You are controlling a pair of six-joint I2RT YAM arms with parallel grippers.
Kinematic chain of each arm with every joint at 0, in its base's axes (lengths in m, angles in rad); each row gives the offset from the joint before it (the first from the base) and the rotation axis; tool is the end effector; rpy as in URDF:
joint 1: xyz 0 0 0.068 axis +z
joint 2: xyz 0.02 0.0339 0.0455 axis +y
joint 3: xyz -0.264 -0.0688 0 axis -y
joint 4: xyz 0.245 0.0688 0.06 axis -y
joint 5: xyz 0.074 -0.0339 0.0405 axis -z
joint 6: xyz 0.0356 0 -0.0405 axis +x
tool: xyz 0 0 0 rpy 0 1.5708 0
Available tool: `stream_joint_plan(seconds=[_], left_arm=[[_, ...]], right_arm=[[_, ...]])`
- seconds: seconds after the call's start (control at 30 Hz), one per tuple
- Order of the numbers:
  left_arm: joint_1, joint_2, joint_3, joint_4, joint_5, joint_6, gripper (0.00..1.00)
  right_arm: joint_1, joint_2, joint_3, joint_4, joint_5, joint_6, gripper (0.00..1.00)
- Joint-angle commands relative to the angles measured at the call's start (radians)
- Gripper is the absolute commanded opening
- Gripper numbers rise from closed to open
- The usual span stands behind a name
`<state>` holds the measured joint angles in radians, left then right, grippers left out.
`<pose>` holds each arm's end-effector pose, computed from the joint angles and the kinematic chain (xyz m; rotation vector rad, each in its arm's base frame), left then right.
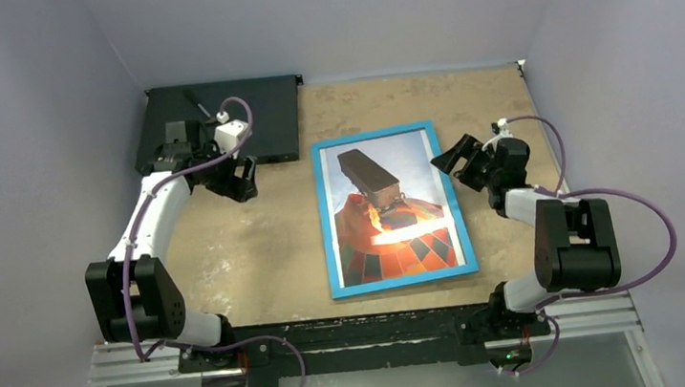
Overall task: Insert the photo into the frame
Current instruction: Turn over the photo frame at the center of the board, then reset both arms
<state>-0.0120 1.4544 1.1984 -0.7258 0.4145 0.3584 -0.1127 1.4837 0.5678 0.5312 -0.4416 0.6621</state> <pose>0.3006 -0.0179 0.2831 0.6094 2.3978 -0.3823 0.2921 -0.0178 0.1789 0.4702 1.9443 0.7889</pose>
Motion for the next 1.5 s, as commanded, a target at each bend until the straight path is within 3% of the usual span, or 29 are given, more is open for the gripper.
stream_joint_plan(seconds=[0.0,0.2,0.3,0.47,0.57,0.7,0.77,0.87,0.97,1.07,1.27,1.33,1.37,1.4,1.47], left_arm=[[0.035,-0.046,-0.041,0.082,-0.008,-0.011,0.83],[0.050,-0.057,-0.090,0.150,-0.017,-0.048,0.85],[0.069,-0.083,-0.148,0.277,-0.048,-0.123,0.87],[0.088,-0.138,-0.388,0.724,-0.183,-0.279,0.89],[0.089,-0.110,-0.526,0.966,-0.198,-0.307,0.90],[0.089,-0.039,-0.668,1.266,-0.206,-0.351,0.90],[0.089,-0.016,-0.753,1.459,-0.210,-0.379,0.90],[0.089,0.036,-0.874,1.793,-0.193,-0.402,0.91],[0.088,0.131,-0.932,1.954,-0.177,-0.394,0.93],[0.087,0.232,-1.014,2.210,-0.137,-0.384,0.94],[0.088,0.220,-0.982,2.130,-0.192,-0.404,0.95],[0.084,0.204,-0.958,2.054,-0.233,-0.401,0.95],[0.082,0.212,-0.958,2.066,-0.236,-0.405,0.95],[0.078,0.219,-0.956,2.077,-0.245,-0.406,0.95],[0.063,0.206,-0.941,2.024,-0.281,-0.393,0.96]], right_arm=[[-0.004,-0.027,0.043,-0.026,0.130,-0.075,0.99],[-0.004,-0.091,0.074,-0.166,0.318,-0.127,0.99],[-0.004,-0.169,0.083,-0.179,0.444,-0.155,0.99],[-0.004,-0.208,0.076,-0.118,0.602,-0.140,0.99],[-0.003,-0.178,0.057,-0.009,0.675,-0.242,0.99],[-0.003,-0.140,0.036,0.001,0.735,-0.249,0.99],[-0.004,-0.172,-0.044,0.114,0.708,-0.279,0.99],[-0.004,-0.218,-0.208,0.415,0.700,-0.356,0.99],[-0.002,-0.206,-0.328,0.685,0.670,-0.439,0.99],[-0.002,-0.179,-0.354,0.805,0.657,-0.456,0.99],[0.100,-0.022,-0.377,1.059,0.683,-0.572,0.99],[0.168,0.087,-0.386,1.224,0.694,-0.642,0.99],[0.191,0.097,-0.367,1.190,0.706,-0.656,0.99],[0.196,0.066,-0.317,1.022,0.697,-0.651,0.99],[0.188,0.098,-0.290,1.019,0.646,-0.655,0.99]])
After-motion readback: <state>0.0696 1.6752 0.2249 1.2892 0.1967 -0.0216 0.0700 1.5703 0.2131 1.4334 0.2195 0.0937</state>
